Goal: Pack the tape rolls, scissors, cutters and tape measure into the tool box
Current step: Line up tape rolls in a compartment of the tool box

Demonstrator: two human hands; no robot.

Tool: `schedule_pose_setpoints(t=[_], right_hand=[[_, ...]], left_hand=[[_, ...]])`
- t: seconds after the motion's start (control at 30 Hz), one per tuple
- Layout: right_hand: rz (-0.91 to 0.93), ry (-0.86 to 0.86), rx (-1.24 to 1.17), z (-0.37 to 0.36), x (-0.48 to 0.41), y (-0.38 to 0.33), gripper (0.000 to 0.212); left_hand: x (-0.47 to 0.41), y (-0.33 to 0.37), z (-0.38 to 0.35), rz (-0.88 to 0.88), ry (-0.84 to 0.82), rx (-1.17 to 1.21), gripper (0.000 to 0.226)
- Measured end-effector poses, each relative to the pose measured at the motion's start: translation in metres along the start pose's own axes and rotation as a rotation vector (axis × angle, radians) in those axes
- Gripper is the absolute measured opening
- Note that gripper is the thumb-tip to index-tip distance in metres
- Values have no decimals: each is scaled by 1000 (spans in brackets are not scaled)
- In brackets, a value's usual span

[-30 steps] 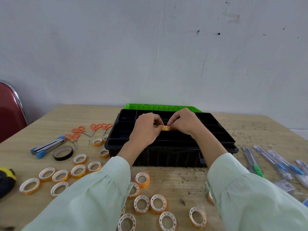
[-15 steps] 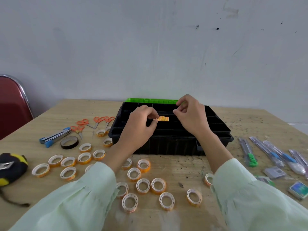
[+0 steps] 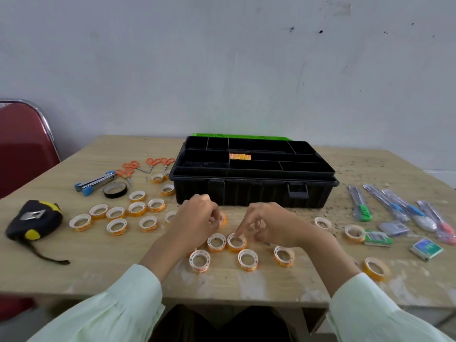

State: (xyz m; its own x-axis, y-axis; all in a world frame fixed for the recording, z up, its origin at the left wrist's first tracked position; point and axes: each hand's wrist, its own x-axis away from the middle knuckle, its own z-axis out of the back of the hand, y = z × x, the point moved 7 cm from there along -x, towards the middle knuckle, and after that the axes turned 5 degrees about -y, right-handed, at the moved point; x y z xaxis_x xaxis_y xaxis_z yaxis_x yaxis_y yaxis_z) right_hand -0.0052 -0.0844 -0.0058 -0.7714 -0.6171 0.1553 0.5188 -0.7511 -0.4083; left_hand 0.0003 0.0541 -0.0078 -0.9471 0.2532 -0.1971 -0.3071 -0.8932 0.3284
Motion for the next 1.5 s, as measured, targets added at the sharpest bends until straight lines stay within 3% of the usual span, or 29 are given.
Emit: schedule_pose_setpoints(t=[0.17, 0.37, 0.67, 0.77, 0.87, 1.0, 1.2, 1.5], right_hand=[[12, 8, -1, -5, -1, 0, 20], [-8, 99, -28, 5, 4, 12, 12], [-24, 610, -471, 84, 18, 28, 8], [-116, 802, -548, 111, 8, 42, 10], [-213, 878, -523, 128, -10, 53, 13], [-306, 844, -357, 140, -33, 58, 17], [-414, 688, -108, 139, -65, 58, 6], [-379, 536, -119, 142, -83, 57, 12]], left_hand=[[1, 3, 0, 23, 1, -20, 13], [2, 6, 5, -11, 31, -23, 16], [-11, 34, 41, -88, 259, 411, 23], [-31, 37, 53, -67, 311, 509, 26], [-54, 31, 59, -11, 356, 631, 26], [-72, 24, 69, 33, 446, 636, 19], [-92, 15, 70, 63, 474, 672, 21], [-107, 6, 69, 79, 482, 651, 13]])
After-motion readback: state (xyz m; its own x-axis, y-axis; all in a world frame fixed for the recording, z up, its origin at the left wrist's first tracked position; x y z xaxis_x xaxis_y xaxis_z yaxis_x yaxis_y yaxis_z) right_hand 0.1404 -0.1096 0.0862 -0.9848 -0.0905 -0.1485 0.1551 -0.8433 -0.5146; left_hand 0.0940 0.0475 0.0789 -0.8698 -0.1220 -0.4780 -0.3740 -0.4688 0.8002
